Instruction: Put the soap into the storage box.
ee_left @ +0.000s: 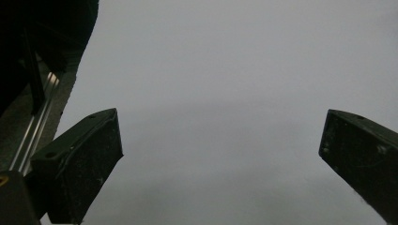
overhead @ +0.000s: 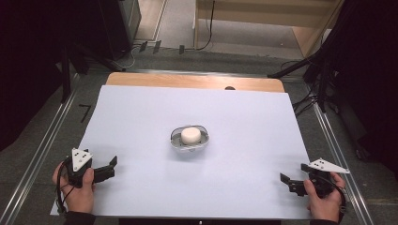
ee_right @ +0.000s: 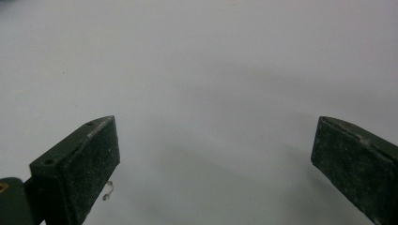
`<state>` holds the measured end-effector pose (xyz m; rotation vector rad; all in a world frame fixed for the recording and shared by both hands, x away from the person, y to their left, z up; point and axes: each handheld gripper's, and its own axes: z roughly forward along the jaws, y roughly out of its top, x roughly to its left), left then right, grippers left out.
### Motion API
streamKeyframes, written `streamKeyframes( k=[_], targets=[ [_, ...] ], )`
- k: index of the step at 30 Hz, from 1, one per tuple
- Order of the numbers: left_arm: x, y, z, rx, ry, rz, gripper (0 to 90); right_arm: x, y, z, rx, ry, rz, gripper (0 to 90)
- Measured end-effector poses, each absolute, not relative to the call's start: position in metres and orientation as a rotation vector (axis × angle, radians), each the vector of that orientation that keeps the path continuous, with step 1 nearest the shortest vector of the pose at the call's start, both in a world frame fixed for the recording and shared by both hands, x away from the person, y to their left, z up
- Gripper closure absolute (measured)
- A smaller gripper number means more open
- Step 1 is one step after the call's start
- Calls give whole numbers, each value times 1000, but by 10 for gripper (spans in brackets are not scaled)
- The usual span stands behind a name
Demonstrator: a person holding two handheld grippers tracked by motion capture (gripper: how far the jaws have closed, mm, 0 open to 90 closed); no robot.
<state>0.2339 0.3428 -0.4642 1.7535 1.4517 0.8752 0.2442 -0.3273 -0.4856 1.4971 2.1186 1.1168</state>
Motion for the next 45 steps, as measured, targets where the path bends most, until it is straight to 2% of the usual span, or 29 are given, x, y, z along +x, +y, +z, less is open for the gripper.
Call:
streamKeyframes(
  k=[21, 29, 45],
  targets=[
    [234, 342, -464, 1757, 1454, 874, 2, 213, -365, -487, 1524, 1976, 1186, 17],
    [235, 342, -464, 1761, 1457, 874, 2, 215, -353, -490, 1522, 1945, 1294, 18],
    [235, 342, -464, 1759, 1459, 872, 2, 214, -347, -493, 1512, 1953, 1210, 18]
  ],
)
